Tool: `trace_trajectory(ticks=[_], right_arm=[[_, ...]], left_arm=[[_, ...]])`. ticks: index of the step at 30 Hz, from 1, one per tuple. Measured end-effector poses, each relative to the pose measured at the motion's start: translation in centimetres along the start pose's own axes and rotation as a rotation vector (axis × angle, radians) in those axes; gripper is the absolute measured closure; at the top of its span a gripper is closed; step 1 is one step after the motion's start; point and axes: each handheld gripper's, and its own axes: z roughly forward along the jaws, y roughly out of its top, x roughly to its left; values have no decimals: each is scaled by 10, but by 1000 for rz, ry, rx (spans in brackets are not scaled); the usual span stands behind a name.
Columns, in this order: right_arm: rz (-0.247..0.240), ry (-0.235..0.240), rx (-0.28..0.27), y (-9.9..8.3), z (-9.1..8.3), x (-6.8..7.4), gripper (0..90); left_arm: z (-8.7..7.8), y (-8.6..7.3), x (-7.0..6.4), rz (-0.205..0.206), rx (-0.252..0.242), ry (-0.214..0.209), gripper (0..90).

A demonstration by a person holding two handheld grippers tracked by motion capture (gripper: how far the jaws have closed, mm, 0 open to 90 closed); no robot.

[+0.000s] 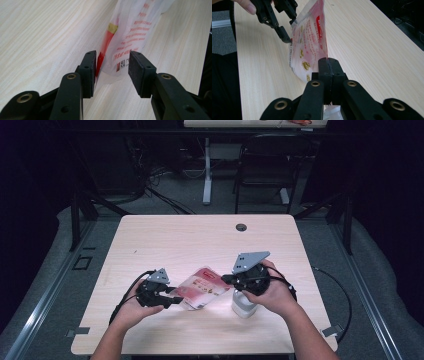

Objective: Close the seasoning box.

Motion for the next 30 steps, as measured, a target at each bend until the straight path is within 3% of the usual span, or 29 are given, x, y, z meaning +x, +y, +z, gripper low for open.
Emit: trace_trajectory(ticks=[7, 15, 30], right_arm=[[-1, 4, -3, 1, 1, 1, 900], [-10, 4, -2, 7, 0, 2, 900], [22, 40, -42, 14, 4, 5, 864]], left_arm=[[-9, 3, -3, 17, -18, 17, 608], [-10, 3, -6, 55, -8, 39, 764], [-8, -3, -5, 47, 8, 26, 779]])
